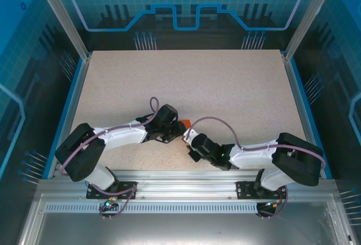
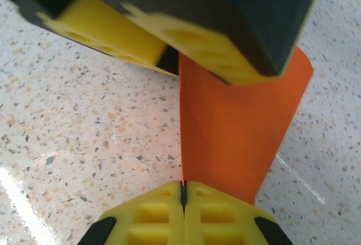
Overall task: Fold a paper plane with a square sheet of paper (pick it up from the middle)
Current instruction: Fold the wing for the fifth time at the center of the table.
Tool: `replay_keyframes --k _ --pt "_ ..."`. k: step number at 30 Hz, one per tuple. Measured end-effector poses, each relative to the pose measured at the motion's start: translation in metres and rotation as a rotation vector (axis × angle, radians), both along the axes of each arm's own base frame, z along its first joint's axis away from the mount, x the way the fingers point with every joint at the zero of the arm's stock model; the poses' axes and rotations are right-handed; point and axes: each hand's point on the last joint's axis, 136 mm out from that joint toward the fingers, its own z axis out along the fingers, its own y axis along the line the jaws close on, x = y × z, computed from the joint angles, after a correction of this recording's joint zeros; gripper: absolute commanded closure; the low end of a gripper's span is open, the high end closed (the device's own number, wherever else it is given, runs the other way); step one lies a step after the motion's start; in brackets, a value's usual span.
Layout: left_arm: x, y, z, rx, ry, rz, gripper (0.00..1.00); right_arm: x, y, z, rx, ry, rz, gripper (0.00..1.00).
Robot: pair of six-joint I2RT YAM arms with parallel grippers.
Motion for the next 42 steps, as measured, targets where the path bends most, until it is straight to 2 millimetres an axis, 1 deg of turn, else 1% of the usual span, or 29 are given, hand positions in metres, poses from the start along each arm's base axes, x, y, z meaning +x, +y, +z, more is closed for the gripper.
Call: replay_keyframes --k 1,6,8,10,17,20,23,25,28,31,35,42 --pt "0.001 0.0 0.005 -0.008 -0.014 0.003 0.46 0.001 -0.001 -0.001 0.028 0.021 -0.011 1.0" --pt "0.006 0.002 0.033 -0.048 -0.085 0.021 0.43 0.005 -0.012 -0.007 0.14 0.127 -0.063 1.0" --pt "0.005 0.006 0.04 -0.057 -0.106 0.028 0.43 0.007 -0.015 -0.009 0.184 0.175 -0.08 1.0" --pt "0.004 0.008 0.042 -0.058 -0.114 0.032 0.44 0.009 -0.015 -0.008 0.227 0.212 -0.09 1.0" --pt "-0.002 0.014 0.03 -0.044 -0.109 0.032 0.53 0.022 -0.018 0.002 0.4 0.321 -0.138 1.0" --pt "-0.002 0.013 0.029 -0.055 -0.116 0.023 0.56 0.025 -0.019 0.004 0.454 0.366 -0.157 1.0" --pt "0.0 0.006 0.033 -0.082 -0.133 0.0 0.58 0.027 -0.019 -0.001 0.496 0.419 -0.181 1.0" --pt "0.001 0.002 0.032 -0.095 -0.133 -0.01 0.59 0.028 -0.02 -0.006 0.519 0.462 -0.201 1.0" --pt "0.002 -0.004 0.026 -0.105 -0.121 -0.023 0.6 0.032 -0.023 -0.013 0.56 0.522 -0.238 1.0" --pt "0.002 -0.007 0.018 -0.107 -0.106 -0.033 0.6 0.035 -0.025 -0.016 0.6 0.565 -0.264 1.0" --pt "0.003 -0.012 0.013 -0.117 -0.098 -0.044 0.6 0.037 -0.025 -0.015 0.643 0.604 -0.28 1.0" --pt "0.011 -0.025 0.014 -0.152 -0.112 -0.061 0.6 0.042 -0.026 -0.009 0.703 0.642 -0.296 1.0"
